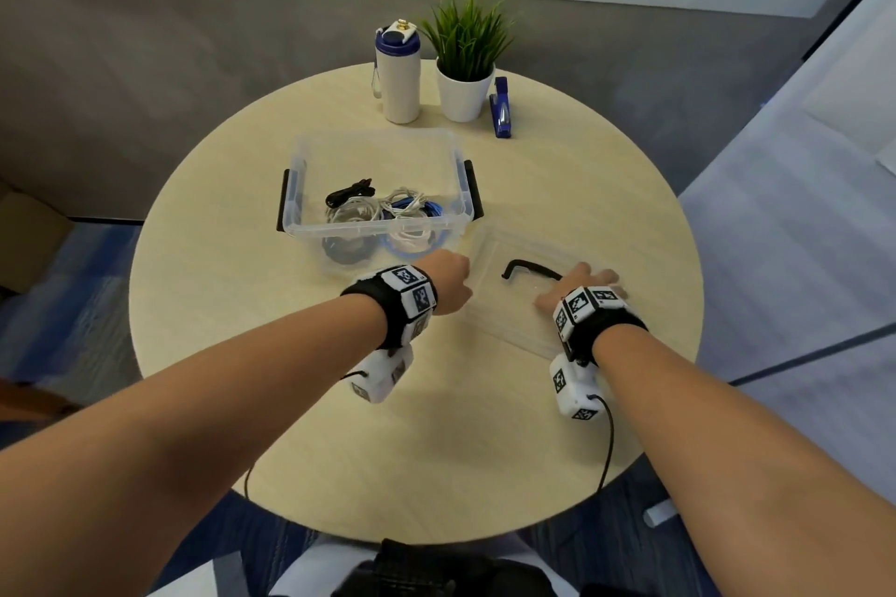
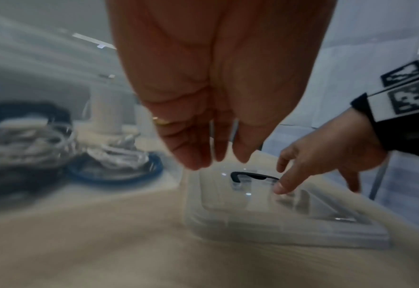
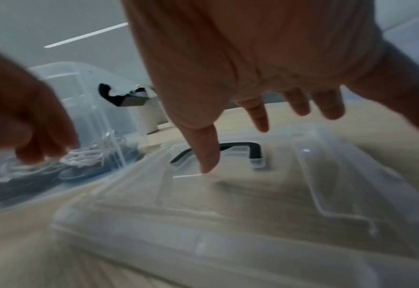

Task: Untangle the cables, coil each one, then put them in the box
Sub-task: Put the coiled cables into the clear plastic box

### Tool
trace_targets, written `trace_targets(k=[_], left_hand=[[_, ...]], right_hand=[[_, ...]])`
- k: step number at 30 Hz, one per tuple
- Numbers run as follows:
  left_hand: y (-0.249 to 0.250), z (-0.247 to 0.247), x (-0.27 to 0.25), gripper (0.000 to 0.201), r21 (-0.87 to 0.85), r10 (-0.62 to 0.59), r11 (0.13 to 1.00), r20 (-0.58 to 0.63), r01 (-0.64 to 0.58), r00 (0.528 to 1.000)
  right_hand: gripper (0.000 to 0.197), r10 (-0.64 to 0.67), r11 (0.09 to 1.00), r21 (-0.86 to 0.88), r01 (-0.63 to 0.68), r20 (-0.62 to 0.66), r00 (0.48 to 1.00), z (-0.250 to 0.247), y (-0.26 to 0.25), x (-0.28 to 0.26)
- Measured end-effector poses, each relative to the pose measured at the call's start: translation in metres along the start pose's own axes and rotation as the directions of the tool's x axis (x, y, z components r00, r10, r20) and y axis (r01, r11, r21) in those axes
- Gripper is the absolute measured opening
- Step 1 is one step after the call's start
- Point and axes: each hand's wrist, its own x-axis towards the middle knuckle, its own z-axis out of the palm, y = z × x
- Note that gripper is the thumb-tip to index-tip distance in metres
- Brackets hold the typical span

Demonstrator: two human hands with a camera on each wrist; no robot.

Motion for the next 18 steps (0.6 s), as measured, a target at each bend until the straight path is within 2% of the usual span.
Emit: trace_targets(k=[3, 6, 8, 10, 11, 12, 15, 18], left_hand=[[0.001, 0.012, 0.005, 0.054, -0.107, -0.144, 0.982, 0.126, 0.157, 0.982], [0.006, 0.02, 0.009, 0.062, -0.345, -0.22, 0.901, 0.157, 0.262, 0.963], [0.009, 0.022, 0.012, 0.065, -0.54, -0.289, 0.774, 0.166, 0.332, 0.943], [0.008, 0.02, 0.016, 0.057, -0.736, -0.339, 0.563, 0.211, 0.377, 0.917], [0.007, 0.017, 0.017, 0.05, -0.801, -0.351, 0.461, 0.229, 0.381, 0.908], [0.006, 0.014, 0.016, 0.039, -0.836, -0.358, 0.398, 0.237, 0.378, 0.903], [0.007, 0.006, 0.015, 0.01, -0.882, -0.312, 0.362, 0.19, 0.301, 0.931], [0.017, 0.0, 0.013, 0.007, -0.937, -0.19, 0.291, 0.144, 0.196, 0.971]], right_hand=[[0.082, -0.028, 0.982, 0.186, 0.007, 0.111, 0.993, 0.005, 0.012, 0.009], [0.081, -0.022, 0.972, 0.235, -0.013, 0.145, 0.989, 0.006, 0.013, 0.011], [0.078, -0.008, 0.968, 0.251, -0.031, 0.154, 0.988, 0.006, 0.015, 0.013], [0.075, 0.022, 0.965, 0.255, -0.058, 0.143, 0.989, 0.007, 0.017, 0.015], [0.073, 0.06, 0.966, 0.242, -0.09, 0.127, 0.99, 0.007, 0.017, 0.016], [0.072, 0.109, 0.964, 0.23, -0.132, 0.11, 0.988, 0.007, 0.017, 0.017], [0.077, 0.2, 0.931, 0.29, -0.224, 0.108, 0.974, 0.007, 0.012, 0.02], [0.073, 0.259, 0.858, 0.432, -0.277, 0.102, 0.961, 0.007, 0.007, 0.028]])
